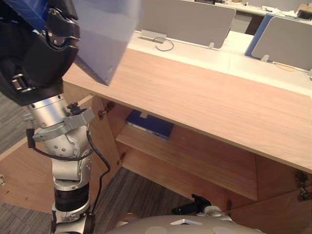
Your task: Walk over to the cabinet, pick up the folder, carry it to the office cabinet, place the folder inside the office cabinet, then close the office cabinet door
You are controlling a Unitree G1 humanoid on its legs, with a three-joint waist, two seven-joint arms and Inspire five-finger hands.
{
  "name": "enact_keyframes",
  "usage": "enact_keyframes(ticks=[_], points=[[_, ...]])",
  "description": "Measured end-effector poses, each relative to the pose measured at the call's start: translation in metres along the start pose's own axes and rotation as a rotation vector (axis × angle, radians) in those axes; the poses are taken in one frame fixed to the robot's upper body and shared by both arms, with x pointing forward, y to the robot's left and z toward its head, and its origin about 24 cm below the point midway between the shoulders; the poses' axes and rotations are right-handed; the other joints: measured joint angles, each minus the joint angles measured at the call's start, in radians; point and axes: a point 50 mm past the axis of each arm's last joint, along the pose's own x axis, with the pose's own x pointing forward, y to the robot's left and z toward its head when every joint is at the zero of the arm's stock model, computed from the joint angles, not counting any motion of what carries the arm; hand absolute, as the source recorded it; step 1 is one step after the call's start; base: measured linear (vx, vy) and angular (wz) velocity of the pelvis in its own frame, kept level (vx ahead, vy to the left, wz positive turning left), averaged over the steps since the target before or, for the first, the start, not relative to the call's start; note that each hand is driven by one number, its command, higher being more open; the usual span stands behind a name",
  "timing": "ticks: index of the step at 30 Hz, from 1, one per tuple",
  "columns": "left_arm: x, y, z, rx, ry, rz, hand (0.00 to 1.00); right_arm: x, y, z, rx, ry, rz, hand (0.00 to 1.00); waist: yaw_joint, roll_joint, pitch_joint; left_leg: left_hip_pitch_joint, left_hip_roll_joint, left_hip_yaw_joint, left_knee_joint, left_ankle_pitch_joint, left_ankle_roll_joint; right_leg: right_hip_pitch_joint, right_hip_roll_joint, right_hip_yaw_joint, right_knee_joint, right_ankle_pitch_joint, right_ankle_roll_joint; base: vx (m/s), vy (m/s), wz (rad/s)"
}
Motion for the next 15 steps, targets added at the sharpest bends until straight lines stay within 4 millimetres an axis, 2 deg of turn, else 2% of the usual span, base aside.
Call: enact_keyframes(ticks=[9, 15], points=[[-0.024, -0.006, -0.017, -0.250, 0.208, -0.128, 0.00, 0.000, -0.002, 0.002, -0.009, -0.004, 0.012, 1.00, -0.007, 0.018, -0.001, -0.001, -0.001, -0.001, 0.000, 0.000, 0.000, 0.000, -0.001, -0.001, 0.000, 0.000, 0.000, 0.00, 0.000, 0.00], [-0.039, 0.001, -0.026, -0.358, 0.346, -0.176, 0.00, 0.001, -0.004, 0.010, -0.032, -0.025, 0.022, 1.00, -0.024, 0.026, -0.004, -0.001, 0.000, 0.002, 0.000, 0.000, 0.000, -0.001, -0.001, 0.001, 0.000, 0.000, 0.000, 0.00, 0.000, -0.01]])
